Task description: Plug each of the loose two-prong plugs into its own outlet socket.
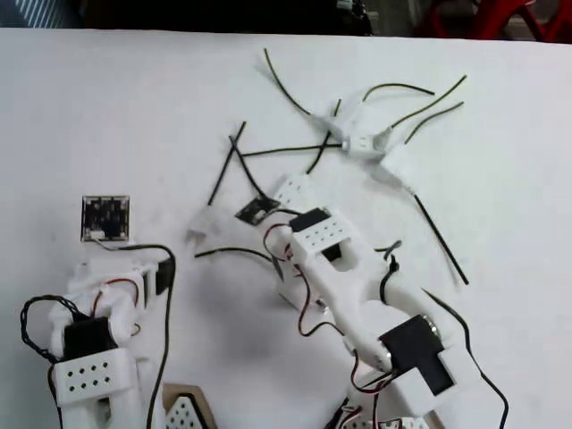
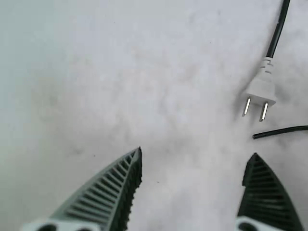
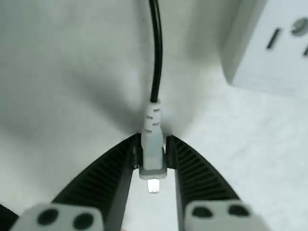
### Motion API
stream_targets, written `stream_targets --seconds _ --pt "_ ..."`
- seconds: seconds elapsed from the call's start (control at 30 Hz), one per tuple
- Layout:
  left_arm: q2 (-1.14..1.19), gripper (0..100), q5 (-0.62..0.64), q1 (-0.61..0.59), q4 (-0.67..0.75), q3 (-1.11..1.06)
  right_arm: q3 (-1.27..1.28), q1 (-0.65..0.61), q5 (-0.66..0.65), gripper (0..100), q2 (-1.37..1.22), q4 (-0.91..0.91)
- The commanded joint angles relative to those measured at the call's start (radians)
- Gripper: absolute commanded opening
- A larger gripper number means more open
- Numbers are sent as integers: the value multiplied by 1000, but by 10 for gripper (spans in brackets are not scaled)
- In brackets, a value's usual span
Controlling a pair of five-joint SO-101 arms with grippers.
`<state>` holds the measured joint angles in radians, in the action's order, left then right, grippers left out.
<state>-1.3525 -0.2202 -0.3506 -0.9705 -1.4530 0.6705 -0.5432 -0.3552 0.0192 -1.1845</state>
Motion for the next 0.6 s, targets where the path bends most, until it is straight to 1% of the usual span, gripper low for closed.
stream_targets --seconds 0.0,0.27,0.43,0.57 --pt "-21 331 -3 -2 23 5 -21 -5 9 125 5 -5" --pt "-21 331 -3 -2 23 5 -57 2 11 116 5 -7" --pt "-21 331 -3 -2 23 5 -94 -19 11 116 5 -71" --pt "-21 331 -3 -2 23 5 -95 -18 11 116 1 -81"
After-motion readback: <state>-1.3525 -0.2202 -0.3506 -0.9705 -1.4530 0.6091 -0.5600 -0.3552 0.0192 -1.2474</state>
